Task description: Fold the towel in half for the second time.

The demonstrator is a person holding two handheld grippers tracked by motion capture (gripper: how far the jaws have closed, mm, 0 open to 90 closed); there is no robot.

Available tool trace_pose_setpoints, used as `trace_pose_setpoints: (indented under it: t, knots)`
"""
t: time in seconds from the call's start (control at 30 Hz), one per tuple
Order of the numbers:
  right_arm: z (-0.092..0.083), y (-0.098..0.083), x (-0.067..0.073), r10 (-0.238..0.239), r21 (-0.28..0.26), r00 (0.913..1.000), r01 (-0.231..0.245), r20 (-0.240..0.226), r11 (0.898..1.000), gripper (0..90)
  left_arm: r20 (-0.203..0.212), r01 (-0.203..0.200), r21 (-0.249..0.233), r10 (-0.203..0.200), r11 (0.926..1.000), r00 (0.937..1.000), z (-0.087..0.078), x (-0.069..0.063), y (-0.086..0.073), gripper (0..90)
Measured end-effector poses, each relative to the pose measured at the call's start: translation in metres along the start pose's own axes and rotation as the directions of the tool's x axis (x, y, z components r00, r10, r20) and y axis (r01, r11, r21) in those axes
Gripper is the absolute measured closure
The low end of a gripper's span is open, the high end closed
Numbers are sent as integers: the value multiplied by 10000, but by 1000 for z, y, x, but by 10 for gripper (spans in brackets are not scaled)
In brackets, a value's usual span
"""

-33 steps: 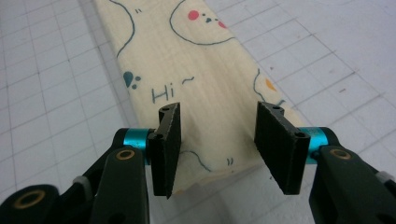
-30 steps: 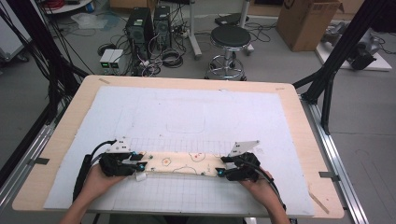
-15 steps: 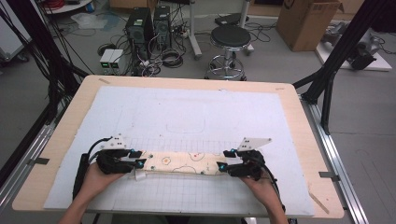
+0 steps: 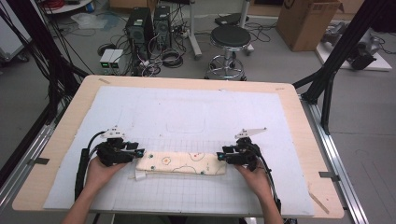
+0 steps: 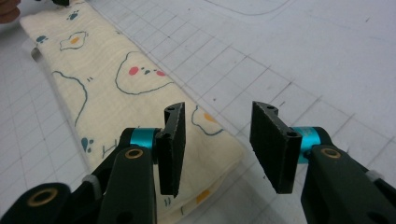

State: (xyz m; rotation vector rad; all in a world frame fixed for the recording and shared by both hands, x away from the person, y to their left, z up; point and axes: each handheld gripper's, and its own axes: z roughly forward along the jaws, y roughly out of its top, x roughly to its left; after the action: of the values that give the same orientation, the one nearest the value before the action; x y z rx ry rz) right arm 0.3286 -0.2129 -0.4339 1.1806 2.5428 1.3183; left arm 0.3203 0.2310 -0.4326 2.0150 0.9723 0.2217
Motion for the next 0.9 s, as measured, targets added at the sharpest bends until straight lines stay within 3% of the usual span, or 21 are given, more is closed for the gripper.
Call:
trace_pose_setpoints:
  t: [0.17, 0.33, 0.4, 0.5, 0.7, 0.9]
  knots:
    - [4, -2, 0, 184, 171, 9996, -180, -228, 9997, 578, 9, -14, 308, 14, 9995, 10000, 4, -1, -1, 537]
    - [6, -3, 1, 153, 349, 9998, -149, -113, 9993, 612, 81, 146, 489, -150, 9987, 9999, 7, 0, -5, 547]
    - [6, -4, 2, 118, 353, 9999, -115, -83, 9993, 637, 296, 169, 486, -183, 9987, 9994, 8, 0, -5, 600]
    - [7, -4, 3, -28, 390, 10000, 30, -37, 9992, 683, 238, -62, 504, 50, 9987, 9997, 8, -3, -6, 645]
    - [7, -5, 7, -160, 514, 9998, 163, -71, 9985, 800, 268, -96, 432, 84, 9990, 9996, 8, -5, -6, 771]
    - [5, -4, 6, -112, 500, 9996, 125, -261, 9987, 827, 19, -271, 316, 271, 9991, 9996, 6, -8, -5, 802]
